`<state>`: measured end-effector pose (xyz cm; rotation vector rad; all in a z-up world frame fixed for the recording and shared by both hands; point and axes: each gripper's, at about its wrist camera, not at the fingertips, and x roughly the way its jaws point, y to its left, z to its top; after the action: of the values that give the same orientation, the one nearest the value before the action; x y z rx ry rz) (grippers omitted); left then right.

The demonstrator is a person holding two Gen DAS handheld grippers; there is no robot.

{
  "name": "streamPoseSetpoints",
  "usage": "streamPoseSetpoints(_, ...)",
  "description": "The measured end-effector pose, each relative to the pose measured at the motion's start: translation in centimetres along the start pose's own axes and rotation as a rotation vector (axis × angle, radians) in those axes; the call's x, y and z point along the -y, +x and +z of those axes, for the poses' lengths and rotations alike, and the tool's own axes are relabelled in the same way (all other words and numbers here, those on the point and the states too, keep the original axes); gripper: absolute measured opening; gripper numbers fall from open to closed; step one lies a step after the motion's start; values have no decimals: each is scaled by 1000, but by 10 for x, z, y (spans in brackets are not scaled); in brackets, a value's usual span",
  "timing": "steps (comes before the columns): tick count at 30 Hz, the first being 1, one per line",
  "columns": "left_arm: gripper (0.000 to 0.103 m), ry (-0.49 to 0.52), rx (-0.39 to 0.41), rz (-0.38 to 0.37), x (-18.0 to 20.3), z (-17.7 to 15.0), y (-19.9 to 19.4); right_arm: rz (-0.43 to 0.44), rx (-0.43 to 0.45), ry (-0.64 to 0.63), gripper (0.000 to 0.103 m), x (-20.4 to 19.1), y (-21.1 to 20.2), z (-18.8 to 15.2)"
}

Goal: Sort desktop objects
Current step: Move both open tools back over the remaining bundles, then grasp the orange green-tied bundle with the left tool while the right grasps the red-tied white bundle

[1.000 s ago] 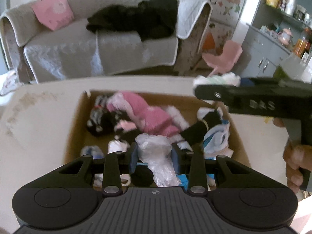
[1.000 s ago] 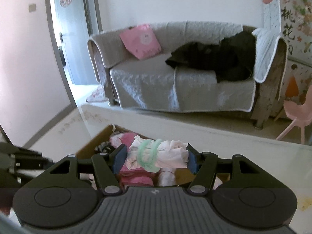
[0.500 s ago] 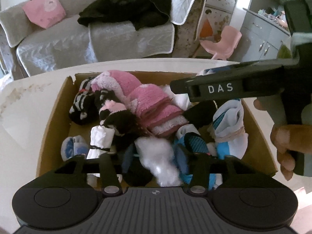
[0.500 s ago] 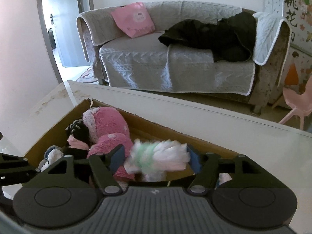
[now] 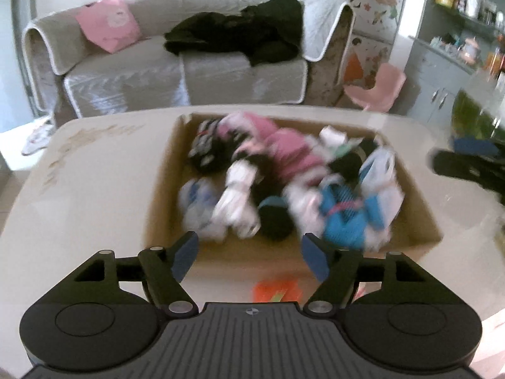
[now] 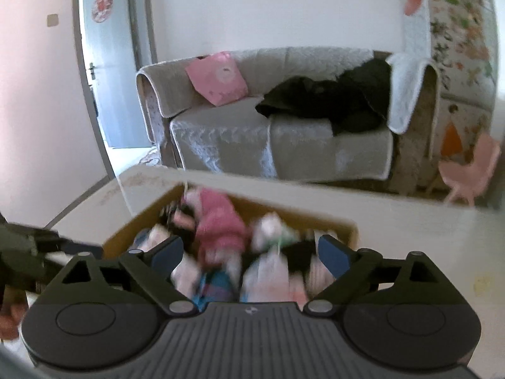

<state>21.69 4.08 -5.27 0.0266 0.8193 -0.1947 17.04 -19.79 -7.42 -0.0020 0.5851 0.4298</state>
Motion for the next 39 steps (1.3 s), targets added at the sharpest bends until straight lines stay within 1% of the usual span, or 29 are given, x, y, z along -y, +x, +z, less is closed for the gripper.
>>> streamPoseSetpoints(2,80,-6,-29,12,-3,-14,0,-16,-12,25,91,-7,-8,-23)
streamPoseSetpoints(5,79,-6,-71,21,-3,-28,6,-31,-55,37,89,-19,1,-45)
streamPoseSetpoints(7,79,10,-77,34,1,-34,10,-40,-80,33,86,-24,8,-57)
streamPoseSetpoints(9,83,11,-77,31,3,-38,14,-44,-96,35,86,-26,13,-65)
streamPoseSetpoints(11,87,7,-72,27,3,-41,16,-50,-108,26,86,-28,20,-70)
streamPoseSetpoints(15,87,6,-72,26,1,-43,19,-65,-124,-2,81,-31,29,-77)
streamPoseSetpoints(18,88,13,-67,34,-2,-46,17,-69,-124,-14,79,-31,24,-84)
streamPoseSetpoints(21,88,11,-67,46,-7,-47,16,-69,-128,-23,76,-36,24,-91)
streamPoseSetpoints(23,87,11,-70,57,-11,-47,14,-69,-128,-20,75,-36,25,-92)
streamPoseSetpoints(24,85,12,-72,60,-13,-47,13,-68,-128,-18,75,-37,25,-93)
streamPoseSetpoints(26,79,9,-83,43,-15,-45,8,-64,-126,-15,75,-37,24,-94)
streamPoseSetpoints(28,81,28,-71,16,-12,-43,1,-62,-123,-15,75,-38,24,-94)
streamPoseSetpoints(29,85,37,-63,9,-9,-41,0,-61,-122,-12,75,-39,24,-95)
streamPoseSetpoints(34,84,55,-81,-16,0,-38,15,-63,-125,-23,75,-42,28,-97)
streamPoseSetpoints(35,81,54,-92,-21,0,-38,19,-65,-129,-30,75,-43,30,-97)
streamPoseSetpoints(36,75,52,-105,-29,0,-38,24,-66,-134,-33,74,-43,32,-97)
streamPoseSetpoints(37,71,53,-121,-40,0,-39,28,-64,-135,-32,73,-43,32,-97)
streamPoseSetpoints(39,55,60,-153,-45,-2,-42,37,-74,-131,-41,72,-44,33,-97)
